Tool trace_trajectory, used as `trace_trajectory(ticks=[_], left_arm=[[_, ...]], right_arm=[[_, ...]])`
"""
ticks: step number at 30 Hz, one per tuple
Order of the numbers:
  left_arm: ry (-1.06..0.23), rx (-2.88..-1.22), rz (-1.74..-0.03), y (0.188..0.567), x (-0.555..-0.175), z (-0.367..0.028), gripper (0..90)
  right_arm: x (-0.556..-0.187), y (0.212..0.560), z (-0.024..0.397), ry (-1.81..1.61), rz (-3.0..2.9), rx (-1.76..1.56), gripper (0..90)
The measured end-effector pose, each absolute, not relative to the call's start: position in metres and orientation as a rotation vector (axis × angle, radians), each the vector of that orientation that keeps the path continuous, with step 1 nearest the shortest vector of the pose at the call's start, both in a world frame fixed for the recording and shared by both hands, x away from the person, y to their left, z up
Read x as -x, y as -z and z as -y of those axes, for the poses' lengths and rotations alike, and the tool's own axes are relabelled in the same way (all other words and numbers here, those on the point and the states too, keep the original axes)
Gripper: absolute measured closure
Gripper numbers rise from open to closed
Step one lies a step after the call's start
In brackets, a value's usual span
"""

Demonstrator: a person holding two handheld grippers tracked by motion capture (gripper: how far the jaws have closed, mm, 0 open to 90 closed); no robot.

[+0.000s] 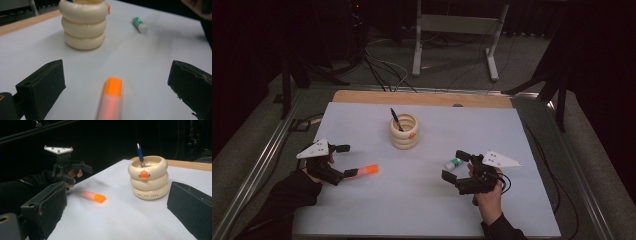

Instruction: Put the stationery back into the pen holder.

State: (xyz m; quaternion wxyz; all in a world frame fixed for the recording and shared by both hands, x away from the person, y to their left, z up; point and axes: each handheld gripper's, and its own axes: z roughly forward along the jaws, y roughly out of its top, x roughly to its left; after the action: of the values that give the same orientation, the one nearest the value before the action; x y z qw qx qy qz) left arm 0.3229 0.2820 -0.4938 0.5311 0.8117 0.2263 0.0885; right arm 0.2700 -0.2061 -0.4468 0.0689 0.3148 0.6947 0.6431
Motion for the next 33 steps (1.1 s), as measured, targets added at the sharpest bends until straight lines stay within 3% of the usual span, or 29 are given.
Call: trace_trajectory(ticks=[33], left_arm=[[-0.233, -2.266, -0.536, 0.526, -0.319, -0.281, 37.2]], right_arm=[[-0.270, 0.447, 0.206, -1.941, -2.094, -0.959, 2.5]])
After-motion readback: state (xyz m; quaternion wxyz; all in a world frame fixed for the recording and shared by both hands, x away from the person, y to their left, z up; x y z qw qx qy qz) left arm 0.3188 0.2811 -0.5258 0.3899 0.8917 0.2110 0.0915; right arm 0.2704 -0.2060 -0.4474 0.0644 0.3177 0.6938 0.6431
